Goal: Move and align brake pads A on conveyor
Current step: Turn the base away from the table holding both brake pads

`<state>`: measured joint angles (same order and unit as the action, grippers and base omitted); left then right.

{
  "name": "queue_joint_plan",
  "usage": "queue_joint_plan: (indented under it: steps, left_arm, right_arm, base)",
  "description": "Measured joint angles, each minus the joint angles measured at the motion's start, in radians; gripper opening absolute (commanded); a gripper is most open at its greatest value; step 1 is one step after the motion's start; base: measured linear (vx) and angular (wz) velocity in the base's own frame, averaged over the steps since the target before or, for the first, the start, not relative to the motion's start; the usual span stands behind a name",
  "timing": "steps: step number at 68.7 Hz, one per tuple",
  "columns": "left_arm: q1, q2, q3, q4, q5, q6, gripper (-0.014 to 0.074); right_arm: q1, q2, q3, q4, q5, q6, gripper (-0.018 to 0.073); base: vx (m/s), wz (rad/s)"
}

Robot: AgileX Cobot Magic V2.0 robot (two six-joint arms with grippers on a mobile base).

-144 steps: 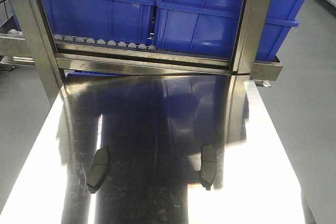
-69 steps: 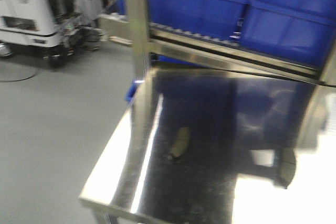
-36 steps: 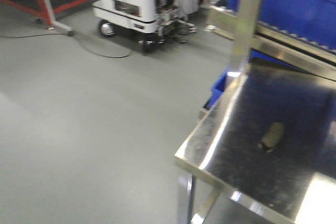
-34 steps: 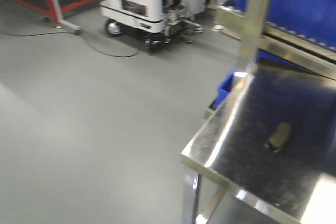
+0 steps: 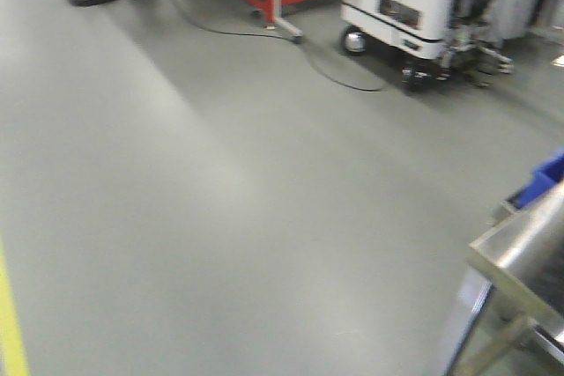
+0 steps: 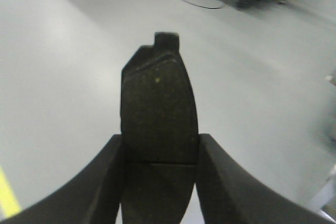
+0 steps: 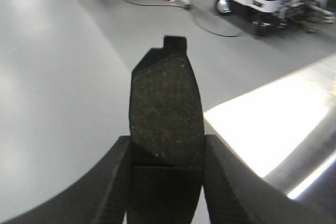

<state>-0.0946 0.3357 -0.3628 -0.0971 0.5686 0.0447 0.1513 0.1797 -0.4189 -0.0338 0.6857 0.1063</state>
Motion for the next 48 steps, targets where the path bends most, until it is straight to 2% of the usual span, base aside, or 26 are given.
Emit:
queue_joint_plan:
  steps: [31,48]
  left_arm:
    - [0.000,0.000,0.000,0.000,0.000,0.000,-0.0006]
    - [0.000,0.000,0.000,0.000,0.000,0.000,-0.0006]
  right_arm:
    - [0.000,0.000,0.000,0.001,0.000,0.000,-0.0007]
    - [0.000,0.000,0.000,0.001,0.000,0.000,-0.0007]
  base:
    - [-0.05,0.84]
    - [0.04,0.64]
